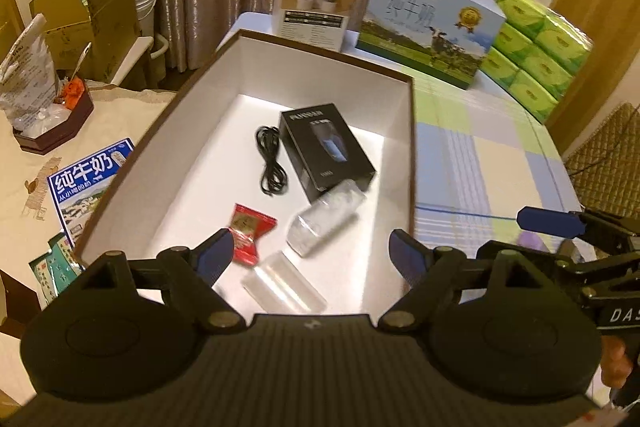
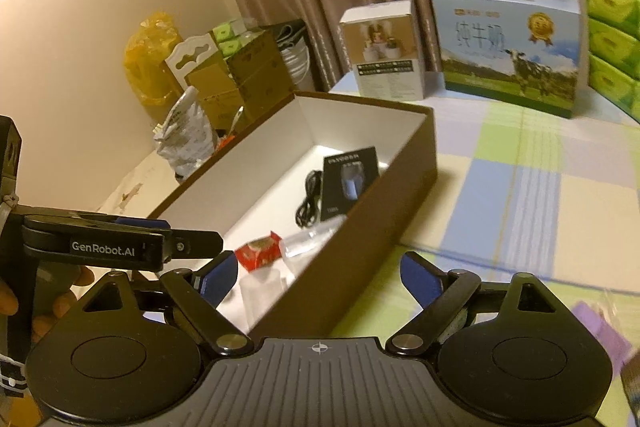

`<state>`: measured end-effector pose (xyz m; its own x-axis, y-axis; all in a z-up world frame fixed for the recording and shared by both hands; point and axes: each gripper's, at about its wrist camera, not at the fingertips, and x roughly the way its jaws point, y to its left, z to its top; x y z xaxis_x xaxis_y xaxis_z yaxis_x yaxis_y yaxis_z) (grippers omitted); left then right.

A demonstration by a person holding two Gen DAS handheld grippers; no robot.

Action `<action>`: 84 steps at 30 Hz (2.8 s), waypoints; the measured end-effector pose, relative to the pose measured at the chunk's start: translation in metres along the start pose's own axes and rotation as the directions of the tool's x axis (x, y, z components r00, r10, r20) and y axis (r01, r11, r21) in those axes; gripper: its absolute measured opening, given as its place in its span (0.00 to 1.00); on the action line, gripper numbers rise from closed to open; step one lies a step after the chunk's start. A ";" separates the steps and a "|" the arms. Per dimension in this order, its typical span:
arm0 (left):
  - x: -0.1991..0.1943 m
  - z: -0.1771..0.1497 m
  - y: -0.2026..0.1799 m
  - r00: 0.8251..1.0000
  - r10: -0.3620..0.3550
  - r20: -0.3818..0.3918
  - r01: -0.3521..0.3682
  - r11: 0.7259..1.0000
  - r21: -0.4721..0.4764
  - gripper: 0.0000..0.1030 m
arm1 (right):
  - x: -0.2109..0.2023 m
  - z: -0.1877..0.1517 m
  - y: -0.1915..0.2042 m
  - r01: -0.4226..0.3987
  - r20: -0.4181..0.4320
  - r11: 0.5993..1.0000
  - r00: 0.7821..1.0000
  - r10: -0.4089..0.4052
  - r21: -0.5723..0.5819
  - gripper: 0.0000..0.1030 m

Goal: Organize objects
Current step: 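Withdraw both tools from the box back over the remaining table items, then grasp the cream hair clip with left tool while right tool grasps the purple tube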

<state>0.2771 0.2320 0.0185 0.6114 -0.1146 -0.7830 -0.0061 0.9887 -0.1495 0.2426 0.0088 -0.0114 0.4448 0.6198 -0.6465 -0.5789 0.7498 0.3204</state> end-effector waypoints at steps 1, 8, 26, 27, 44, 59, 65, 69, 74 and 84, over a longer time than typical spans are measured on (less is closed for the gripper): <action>-0.002 -0.003 -0.003 1.000 -0.003 -0.002 0.003 1.000 0.001 0.80 | -0.005 -0.004 -0.001 0.005 0.000 1.000 1.000 -0.005 0.003 0.84; -0.014 -0.027 -0.036 0.999 -0.039 -0.020 0.039 0.999 0.032 0.80 | -0.041 -0.029 -0.016 0.038 -0.009 0.999 0.999 -0.038 0.030 0.85; -0.018 -0.066 -0.145 0.986 -0.153 -0.072 0.162 0.975 0.150 0.80 | -0.123 -0.095 -0.084 0.169 -0.053 0.973 0.985 -0.163 0.159 0.85; -0.017 -0.067 -0.150 0.984 -0.159 -0.077 0.169 0.973 0.156 0.80 | -0.126 -0.096 -0.089 0.176 -0.052 0.970 0.984 -0.169 0.168 0.85; 0.015 -0.085 -0.210 0.977 -0.162 -0.141 0.189 0.960 0.207 0.80 | -0.153 -0.112 -0.145 0.221 -0.059 0.946 0.975 -0.213 0.236 0.85; 0.074 -0.086 -0.241 0.974 -0.142 -0.176 0.184 0.950 0.253 0.76 | -0.132 -0.121 -0.202 0.277 -0.117 0.927 0.960 -0.255 0.253 0.85; 0.115 -0.088 -0.260 0.978 -0.104 -0.182 0.158 0.936 0.313 0.74 | -0.120 -0.119 -0.219 0.297 -0.118 0.928 0.954 -0.276 0.226 0.85; 0.134 -0.089 -0.265 0.980 -0.083 -0.179 0.138 0.936 0.324 0.74 | -0.110 -0.113 -0.226 0.289 -0.107 0.938 0.956 -0.273 0.190 0.85; 0.155 -0.090 -0.263 0.984 -0.018 -0.178 0.076 0.943 0.325 0.67 | -0.091 -0.104 -0.229 0.279 -0.092 0.954 0.959 -0.270 0.107 0.85; 0.164 -0.088 -0.236 0.986 0.032 -0.162 0.012 0.965 0.262 0.35 | -0.036 -0.084 -0.225 0.203 -0.075 0.974 0.975 -0.211 -0.102 0.71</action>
<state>0.3092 -0.0285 -0.1273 0.4742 -0.0971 -0.8750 0.2089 0.9779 0.0046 0.2997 -0.2017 -0.1182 0.5043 0.4284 -0.7498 -0.5432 0.8323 0.1102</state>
